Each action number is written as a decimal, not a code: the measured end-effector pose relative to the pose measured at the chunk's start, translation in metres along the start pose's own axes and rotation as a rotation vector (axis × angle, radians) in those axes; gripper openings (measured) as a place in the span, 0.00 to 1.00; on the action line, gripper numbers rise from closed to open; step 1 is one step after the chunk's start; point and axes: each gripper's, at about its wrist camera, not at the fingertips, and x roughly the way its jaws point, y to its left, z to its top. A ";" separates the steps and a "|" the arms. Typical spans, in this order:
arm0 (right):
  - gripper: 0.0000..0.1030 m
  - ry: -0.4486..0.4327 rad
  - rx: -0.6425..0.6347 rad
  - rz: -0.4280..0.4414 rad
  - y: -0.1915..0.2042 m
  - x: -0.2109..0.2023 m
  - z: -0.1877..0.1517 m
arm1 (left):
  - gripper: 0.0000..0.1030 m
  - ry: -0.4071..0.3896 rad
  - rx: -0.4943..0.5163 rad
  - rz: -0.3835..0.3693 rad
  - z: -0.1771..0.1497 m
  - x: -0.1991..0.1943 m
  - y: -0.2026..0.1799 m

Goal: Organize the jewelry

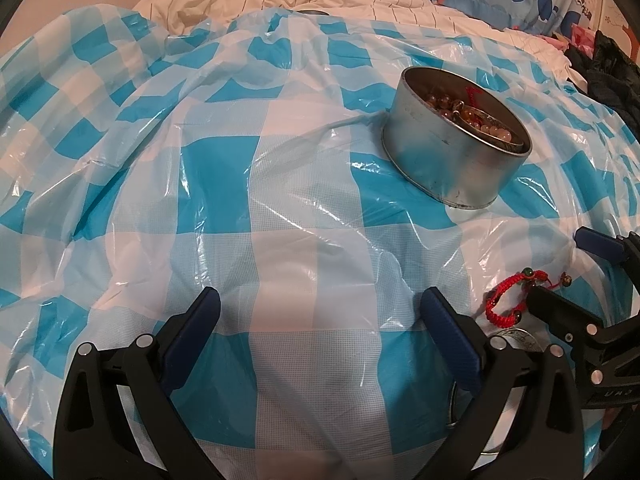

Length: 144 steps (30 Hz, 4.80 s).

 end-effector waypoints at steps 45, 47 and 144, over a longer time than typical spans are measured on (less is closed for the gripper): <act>0.93 -0.001 -0.004 -0.004 0.003 -0.001 0.001 | 0.94 -0.005 0.008 0.013 -0.001 -0.001 -0.003; 0.93 -0.001 -0.004 -0.004 0.003 -0.001 0.001 | 0.94 -0.005 0.008 0.013 -0.001 -0.001 -0.003; 0.93 -0.089 -0.062 0.005 0.011 -0.015 0.006 | 0.81 -0.060 0.191 0.012 -0.019 -0.033 -0.025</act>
